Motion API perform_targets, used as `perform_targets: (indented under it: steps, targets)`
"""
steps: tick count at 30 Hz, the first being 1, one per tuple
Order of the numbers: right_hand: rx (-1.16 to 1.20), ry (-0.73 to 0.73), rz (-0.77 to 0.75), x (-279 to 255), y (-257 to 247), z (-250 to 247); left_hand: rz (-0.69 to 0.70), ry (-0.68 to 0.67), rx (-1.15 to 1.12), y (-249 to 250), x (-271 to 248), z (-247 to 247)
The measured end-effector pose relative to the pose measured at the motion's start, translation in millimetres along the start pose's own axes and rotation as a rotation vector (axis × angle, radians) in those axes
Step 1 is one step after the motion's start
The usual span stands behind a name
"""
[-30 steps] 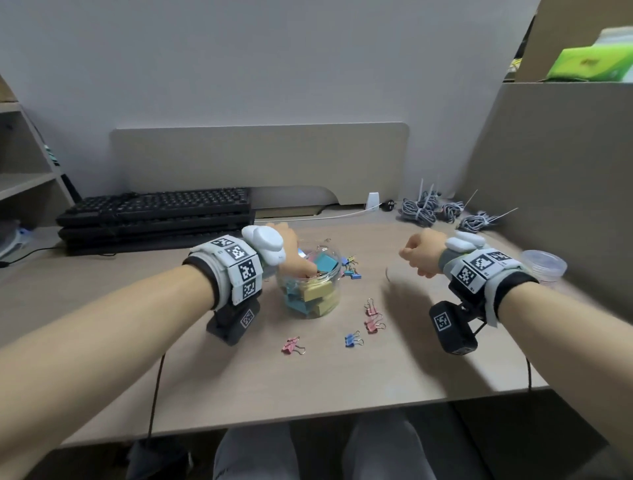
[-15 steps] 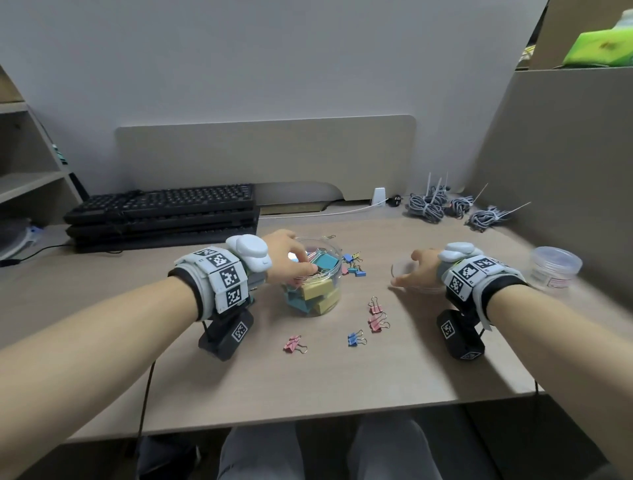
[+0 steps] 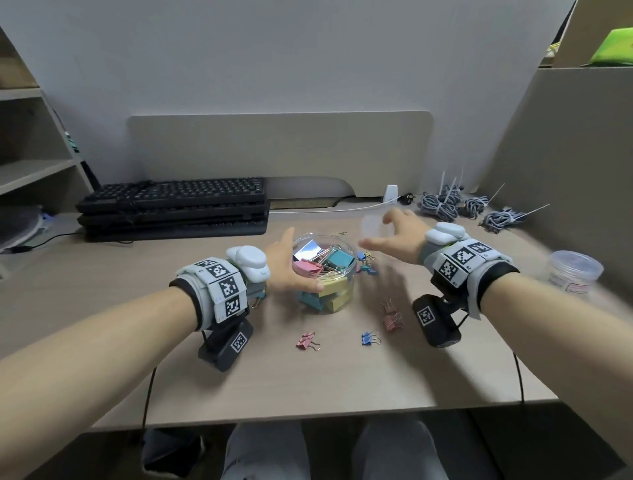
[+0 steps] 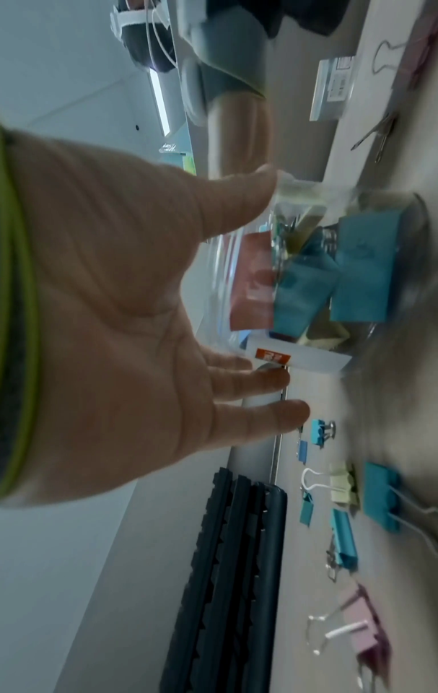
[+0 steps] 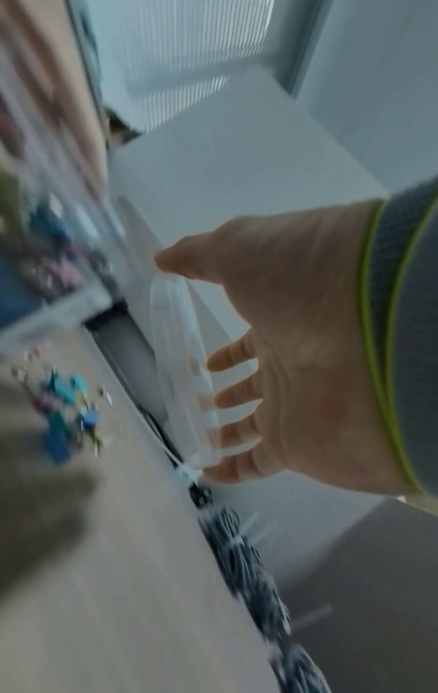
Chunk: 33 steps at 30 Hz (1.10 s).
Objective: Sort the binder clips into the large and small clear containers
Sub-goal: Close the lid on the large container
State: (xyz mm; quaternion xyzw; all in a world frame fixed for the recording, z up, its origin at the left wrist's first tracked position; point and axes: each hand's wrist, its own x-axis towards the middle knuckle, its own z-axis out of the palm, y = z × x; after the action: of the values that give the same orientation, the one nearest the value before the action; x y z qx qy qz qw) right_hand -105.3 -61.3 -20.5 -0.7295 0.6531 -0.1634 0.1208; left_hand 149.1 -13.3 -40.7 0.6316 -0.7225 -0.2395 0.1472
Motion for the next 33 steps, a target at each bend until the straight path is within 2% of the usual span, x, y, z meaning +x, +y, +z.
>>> perform_targets:
  steps: [4, 6, 9, 11, 15, 19, 23, 26, 28, 30, 33]
  targets:
    - [0.118, -0.023, -0.181, -7.8, -48.0, -0.3, 0.029, 0.013, -0.083, -11.5, 2.7, 5.1]
    - [0.088, -0.078, -0.247, -12.3, -67.7, 3.7, 0.061, 0.010, -0.114, -16.6, 5.9, 6.7]
    - [-0.001, -0.159, -0.287, -16.2, -84.2, 14.1, 0.201, -0.103, -0.172, -22.1, 9.7, 10.1]
    - [-0.071, -0.194, -0.304, -14.8, -90.0, 20.3, 0.181, -0.108, -0.150, -27.7, 8.6, 10.4]
    - [-0.183, -0.231, -0.325, -14.4, -92.6, 21.3, 0.225, -0.111, -0.186, -33.7, 9.4, 14.2]
    - [-0.190, -0.257, -0.297, -14.1, -94.8, 24.7, 0.230, -0.140, -0.228, -32.5, 12.4, 14.3]
    - [-0.241, -0.195, -0.298, -15.1, -93.0, 34.7, 0.209, -0.118, -0.273, -31.8, 15.6, 17.9]
    - [-0.193, -0.185, -0.265, -13.0, -88.8, 35.8, 0.182, -0.110, -0.329, -30.4, 17.2, 19.4]
    - [-0.079, -0.191, -0.226, -12.4, -85.1, 32.0, 0.151, -0.106, -0.357, -29.6, 16.3, 18.2]
    - [0.046, -0.181, -0.192, -12.9, -82.0, 24.4, 0.100, -0.095, -0.502, -31.5, 13.4, 15.0]
    - [0.196, -0.121, -0.176, -11.7, -79.5, 6.1, -0.077, -0.057, -0.970, -37.3, 9.6, 5.2]
